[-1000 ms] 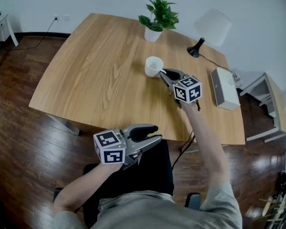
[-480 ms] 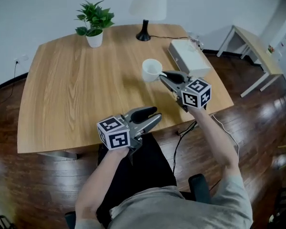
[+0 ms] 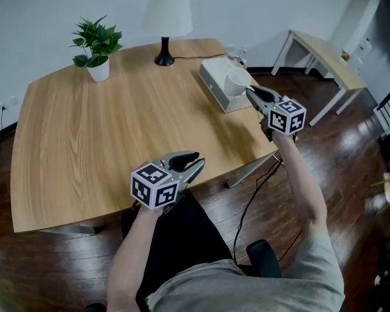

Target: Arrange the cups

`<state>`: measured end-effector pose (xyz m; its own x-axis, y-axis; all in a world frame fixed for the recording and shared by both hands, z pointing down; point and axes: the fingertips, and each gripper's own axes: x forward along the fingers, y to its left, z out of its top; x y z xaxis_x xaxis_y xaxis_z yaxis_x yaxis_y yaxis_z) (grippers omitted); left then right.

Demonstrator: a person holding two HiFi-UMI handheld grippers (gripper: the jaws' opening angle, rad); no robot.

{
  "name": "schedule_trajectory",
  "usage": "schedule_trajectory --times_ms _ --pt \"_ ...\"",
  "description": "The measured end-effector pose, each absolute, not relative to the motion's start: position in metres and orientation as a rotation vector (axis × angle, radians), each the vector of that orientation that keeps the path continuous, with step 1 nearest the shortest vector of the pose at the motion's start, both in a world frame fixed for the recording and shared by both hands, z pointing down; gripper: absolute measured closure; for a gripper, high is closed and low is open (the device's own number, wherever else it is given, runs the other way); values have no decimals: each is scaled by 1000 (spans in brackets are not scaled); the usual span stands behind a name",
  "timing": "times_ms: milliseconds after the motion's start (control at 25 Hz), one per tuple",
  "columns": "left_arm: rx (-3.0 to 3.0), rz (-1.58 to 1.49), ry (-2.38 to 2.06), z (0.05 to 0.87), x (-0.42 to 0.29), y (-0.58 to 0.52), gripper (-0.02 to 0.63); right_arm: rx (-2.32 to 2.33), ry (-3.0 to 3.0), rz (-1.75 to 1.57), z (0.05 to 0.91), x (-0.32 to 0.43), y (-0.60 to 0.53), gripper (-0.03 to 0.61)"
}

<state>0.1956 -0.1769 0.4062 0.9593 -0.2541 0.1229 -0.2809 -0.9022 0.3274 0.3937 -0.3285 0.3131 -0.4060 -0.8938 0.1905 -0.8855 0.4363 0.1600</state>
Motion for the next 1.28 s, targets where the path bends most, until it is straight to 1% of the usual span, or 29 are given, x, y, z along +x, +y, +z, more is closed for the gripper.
schedule_trajectory --times_ms 120,160,360,760,1080,1160,1240,1280 --pt "2739 87 -417 406 194 -182 550 1593 -2355 -33 316 428 -350 509" --pt "2716 61 -410 405 192 -183 553 1595 -2338 -18 319 435 -356 509" --pt "2637 -20 -373 400 187 -188 554 1562 -2315 39 331 454 -382 509" --pt "2644 -12 -387 400 186 -187 554 1522 -2402 139 347 472 -401 509" --pt "2642 -16 -392 400 187 -188 553 1478 -2401 117 347 471 -403 508" --pt "2637 -15 -398 400 187 -189 557 1533 -2354 111 351 478 -404 490" --pt "2632 -19 -398 399 188 -189 560 1583 -2309 122 354 485 -403 427" --pt "2631 -21 -396 399 189 -190 560 1609 -2296 120 353 489 -401 426"
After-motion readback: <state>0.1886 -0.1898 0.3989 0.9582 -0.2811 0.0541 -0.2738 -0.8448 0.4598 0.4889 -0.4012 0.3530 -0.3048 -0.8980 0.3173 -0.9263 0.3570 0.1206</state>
